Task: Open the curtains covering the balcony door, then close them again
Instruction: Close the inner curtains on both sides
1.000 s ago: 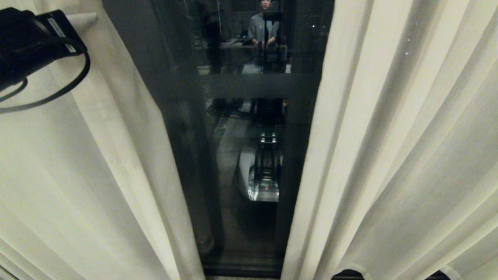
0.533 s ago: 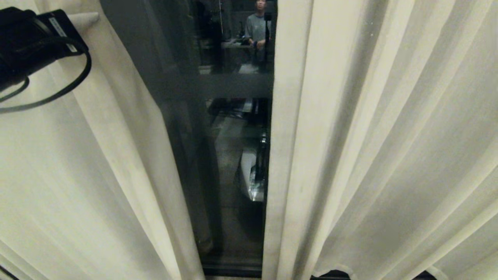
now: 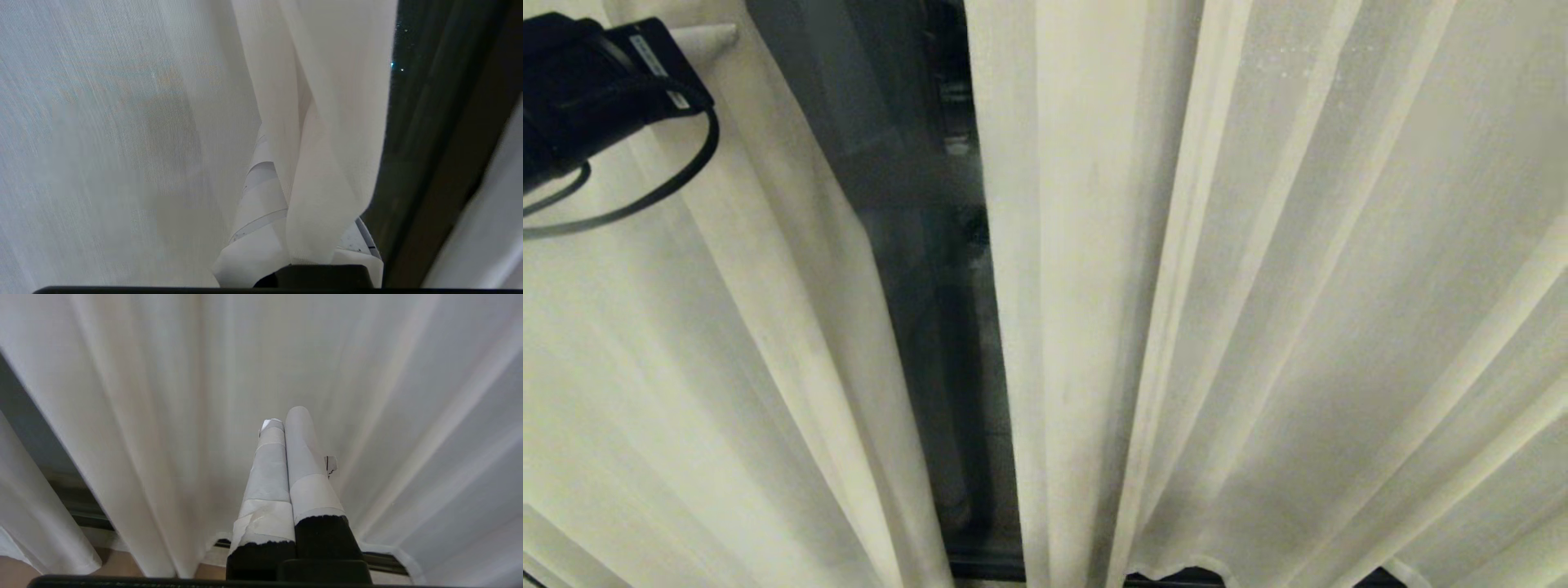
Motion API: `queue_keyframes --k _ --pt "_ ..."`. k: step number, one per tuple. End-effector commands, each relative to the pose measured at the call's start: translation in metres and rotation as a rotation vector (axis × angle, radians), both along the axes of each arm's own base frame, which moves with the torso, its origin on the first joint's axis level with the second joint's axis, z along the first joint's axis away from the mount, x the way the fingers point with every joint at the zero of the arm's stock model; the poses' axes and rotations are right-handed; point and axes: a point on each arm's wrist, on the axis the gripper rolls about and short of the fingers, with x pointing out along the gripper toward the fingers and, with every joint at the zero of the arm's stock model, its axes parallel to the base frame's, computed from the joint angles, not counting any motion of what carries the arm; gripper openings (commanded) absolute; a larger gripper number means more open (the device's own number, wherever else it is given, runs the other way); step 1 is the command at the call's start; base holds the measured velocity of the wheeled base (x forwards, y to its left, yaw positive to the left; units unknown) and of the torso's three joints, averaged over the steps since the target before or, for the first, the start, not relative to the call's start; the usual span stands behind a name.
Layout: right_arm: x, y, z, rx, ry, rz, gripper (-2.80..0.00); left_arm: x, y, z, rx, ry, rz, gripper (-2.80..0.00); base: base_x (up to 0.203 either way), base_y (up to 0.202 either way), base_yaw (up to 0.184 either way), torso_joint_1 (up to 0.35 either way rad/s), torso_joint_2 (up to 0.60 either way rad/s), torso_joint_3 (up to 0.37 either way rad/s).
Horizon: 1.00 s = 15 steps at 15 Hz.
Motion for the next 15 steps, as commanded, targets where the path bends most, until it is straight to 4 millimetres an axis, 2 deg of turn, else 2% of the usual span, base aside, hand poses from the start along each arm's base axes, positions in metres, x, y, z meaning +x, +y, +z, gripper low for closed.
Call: queue_keyframes --k 1,10,15 --pt "0.0001 0.0000 0.0000 -0.001 0.002 0.001 -2.80 -0.0005 -0.0003 0.0005 -0.001 -0.004 -0.003 -2.80 0.000 -0.188 0.001 0.003 0.00 0.002" --pt "0.0001 0.0000 0.0000 -0.001 0.002 0.001 -2.80 -0.0007 -0.0003 -0.0024 -0.001 0.005 -0.003 -2.80 0.000 -0.191 0.001 0.002 0.00 0.002" --pt "0.0001 0.0000 0.0000 -0.001 0.002 0.001 -2.80 -0.0097 0.0005 0.0030 -0.004 -0.016 -0.002 -2.80 0.000 -0.189 0.001 0.002 0.00 0.003"
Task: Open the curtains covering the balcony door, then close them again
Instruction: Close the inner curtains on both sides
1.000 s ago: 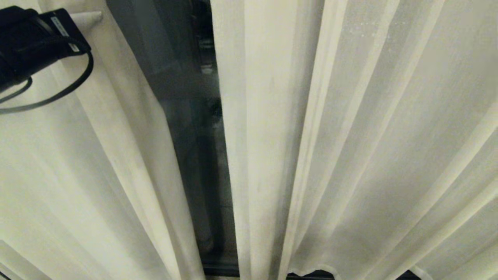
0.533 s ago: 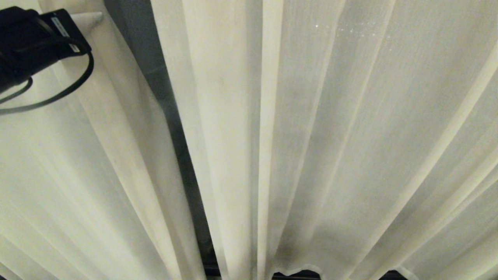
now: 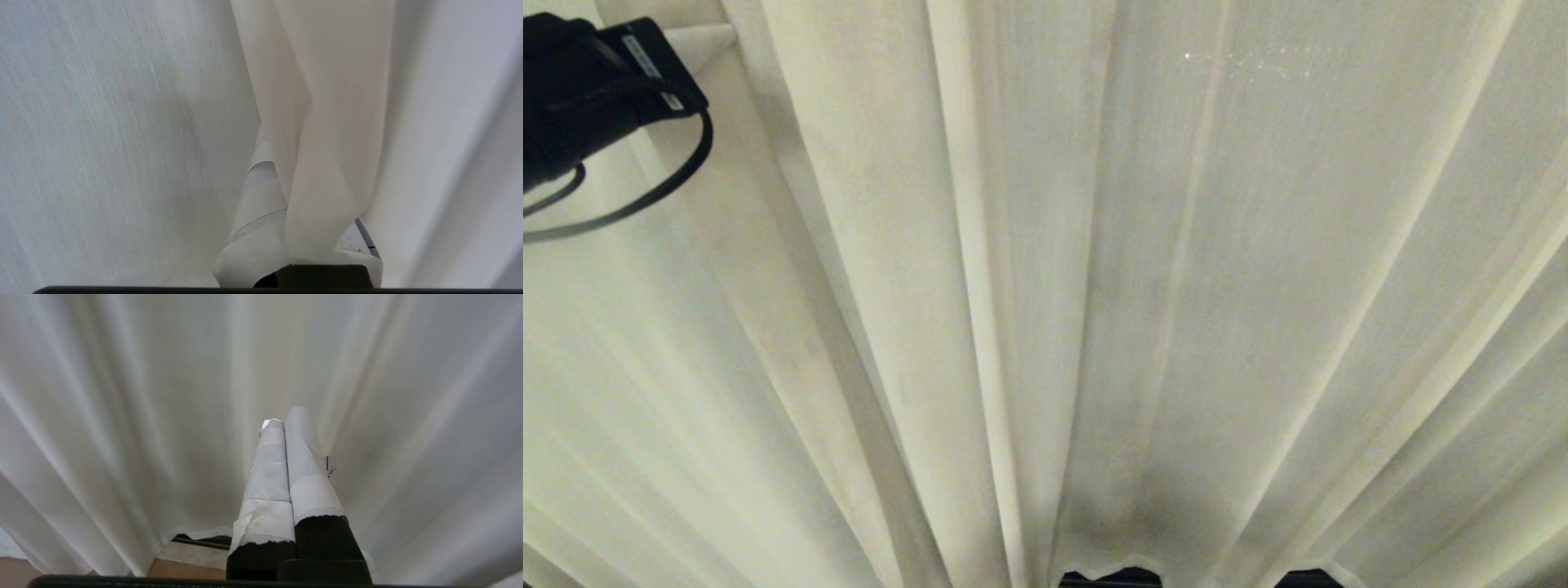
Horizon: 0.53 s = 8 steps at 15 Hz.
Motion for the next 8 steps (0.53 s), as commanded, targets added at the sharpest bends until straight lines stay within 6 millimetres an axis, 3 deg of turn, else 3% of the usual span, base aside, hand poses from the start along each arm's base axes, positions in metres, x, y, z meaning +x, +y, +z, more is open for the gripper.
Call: queue_keyframes --k 1,8 --pt "0.0001 0.0000 0.0000 -0.001 0.002 0.000 -2.80 -0.0058 0.0005 0.0036 -0.003 -0.017 -0.001 -2.80 0.000 -0.189 -0.001 0.006 0.00 0.007" --pt "0.0001 0.0000 0.0000 -0.001 0.002 0.000 -2.80 -0.0104 0.0009 -0.0004 -0.001 -0.002 0.000 -2.80 0.000 -0.189 -0.001 0.003 0.00 0.002"
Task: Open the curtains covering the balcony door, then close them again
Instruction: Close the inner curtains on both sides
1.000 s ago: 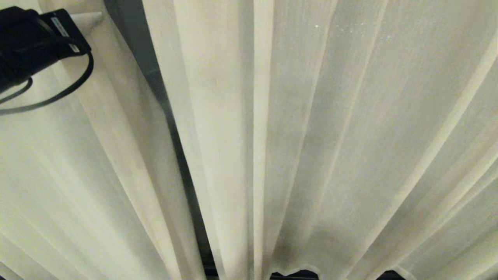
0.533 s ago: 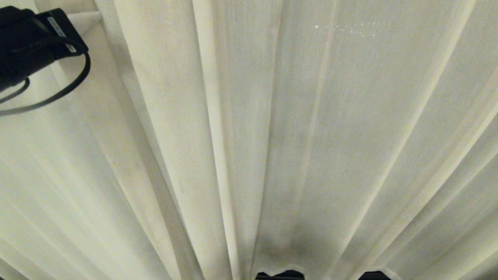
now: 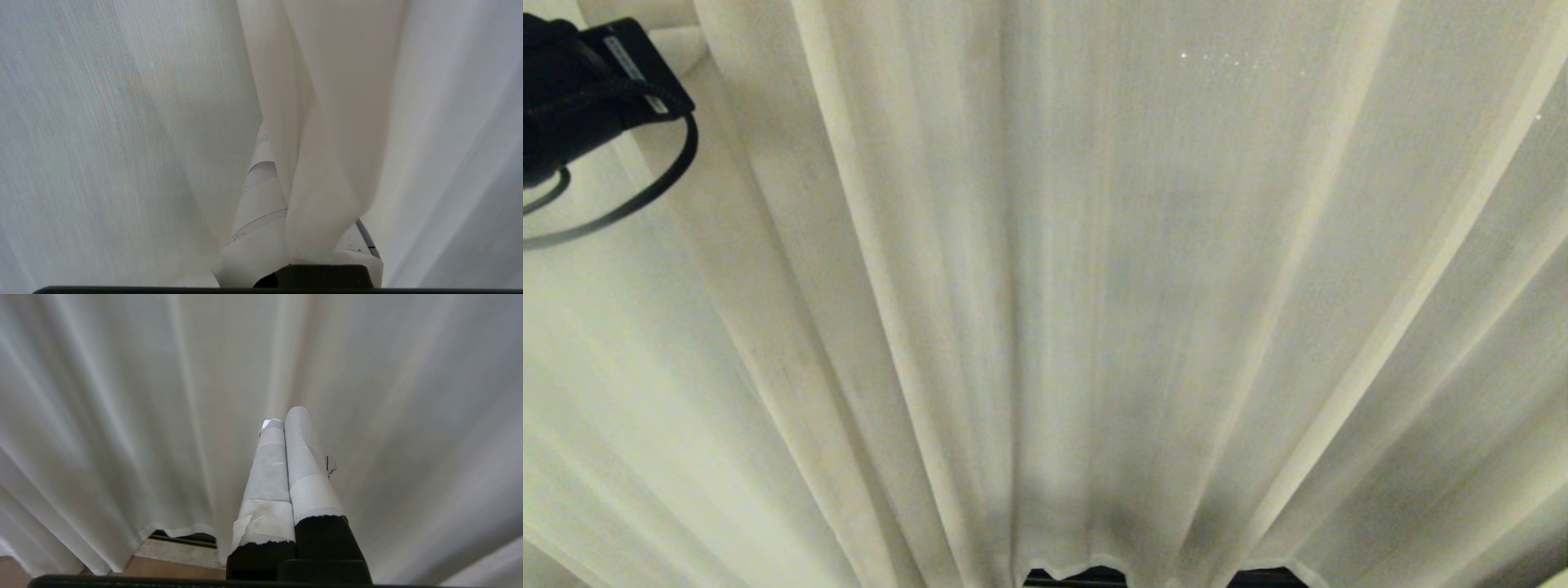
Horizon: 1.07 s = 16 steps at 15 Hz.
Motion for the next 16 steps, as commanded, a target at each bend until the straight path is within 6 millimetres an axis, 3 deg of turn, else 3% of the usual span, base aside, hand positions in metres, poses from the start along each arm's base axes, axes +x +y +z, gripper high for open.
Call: queue_keyframes --k 1,7,10,16 --pt "0.000 0.000 0.000 -0.001 0.000 0.000 -2.80 -0.001 0.000 0.001 -0.001 -0.005 0.000 -2.80 0.000 -0.188 0.001 0.002 0.00 0.005" --pt "0.000 0.000 0.000 -0.001 0.002 0.000 -2.80 -0.002 -0.007 0.001 -0.002 -0.006 -0.032 -2.80 0.000 -0.158 -0.002 0.003 0.00 0.001" --pt "0.000 0.000 0.000 -0.001 0.002 0.000 -2.80 -0.008 -0.009 0.002 -0.004 -0.013 -0.045 -2.80 0.000 0.000 0.000 0.000 0.00 0.000" --pt "0.000 0.000 0.000 -0.001 0.001 0.000 -2.80 -0.040 -0.004 0.009 -0.012 -0.065 -0.036 -2.80 0.000 0.000 0.000 0.000 0.00 0.000"
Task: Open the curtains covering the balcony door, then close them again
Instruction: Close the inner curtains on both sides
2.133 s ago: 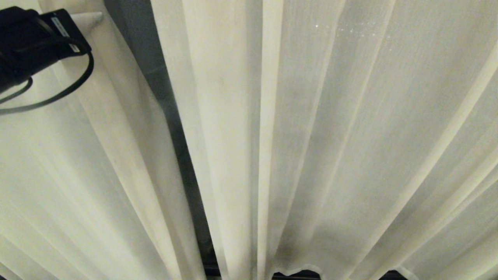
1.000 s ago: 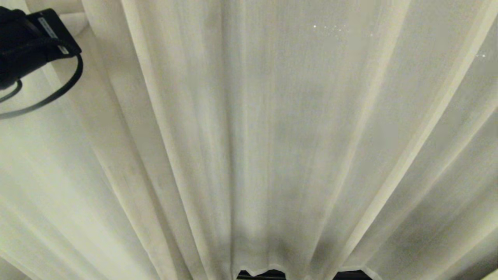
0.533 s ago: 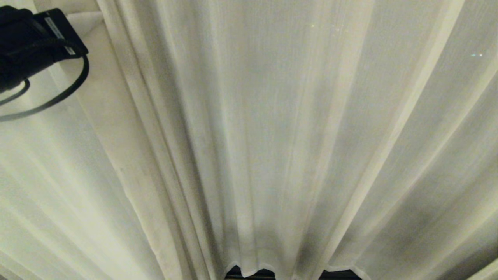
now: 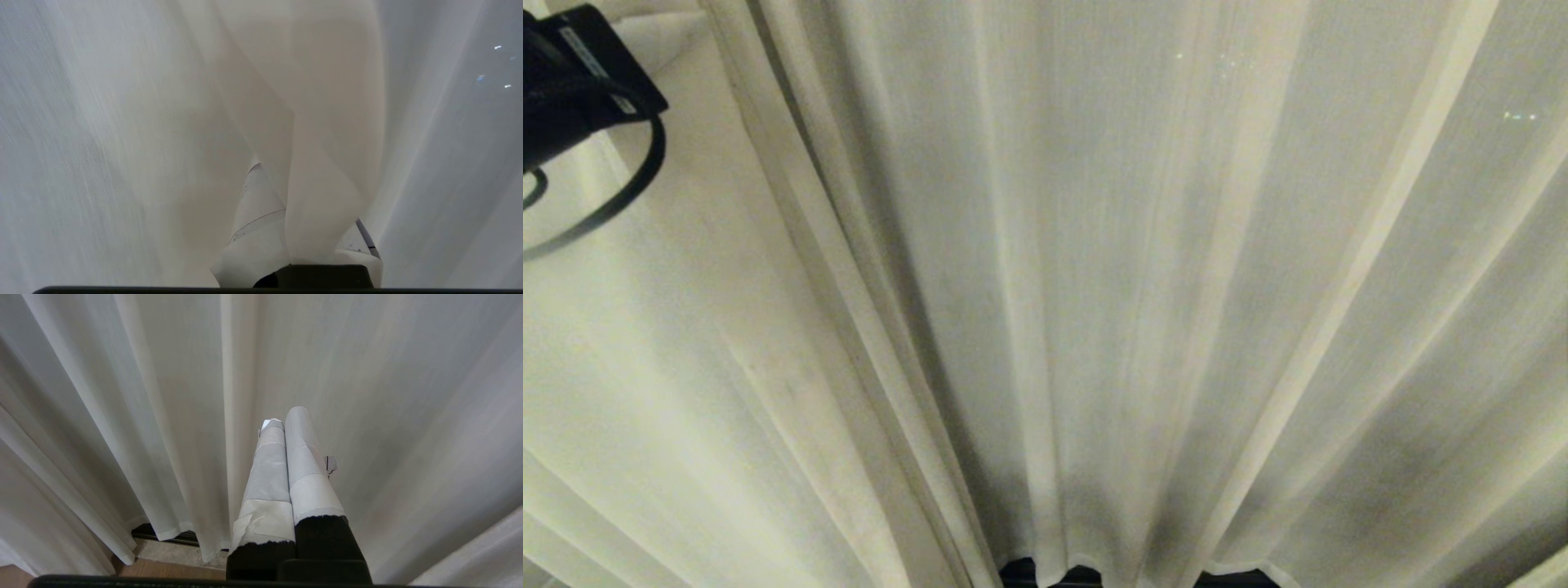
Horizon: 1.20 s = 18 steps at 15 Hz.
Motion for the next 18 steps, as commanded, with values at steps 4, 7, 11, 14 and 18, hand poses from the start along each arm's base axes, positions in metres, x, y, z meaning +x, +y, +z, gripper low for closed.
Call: queue_keyframes --k 4,7,11,14,18 --pt "0.000 0.000 0.000 -0.001 0.002 0.000 -2.80 -0.042 0.005 0.016 -0.003 -0.038 -0.010 -2.80 0.000 0.000 0.000 0.000 0.00 0.000" --pt "0.000 0.000 0.000 -0.001 0.001 0.000 -2.80 -0.056 0.001 0.023 0.002 -0.012 -0.057 -2.80 0.000 0.000 0.000 0.000 0.00 0.000" --pt "0.000 0.000 0.000 -0.001 0.002 0.000 -2.80 -0.049 -0.020 0.034 -0.002 -0.028 -0.176 -2.80 0.000 0.000 0.000 0.000 0.00 0.000" --pt "0.000 0.000 0.000 -0.001 0.002 0.000 -2.80 -0.043 -0.046 0.042 -0.007 -0.034 -0.305 -2.80 0.000 0.000 0.000 0.000 0.00 0.000" --pt "0.000 0.000 0.000 -0.001 0.002 0.000 -2.80 -0.019 -0.089 0.031 0.067 0.009 -0.416 -2.80 0.000 0.000 0.000 0.000 0.00 0.000"
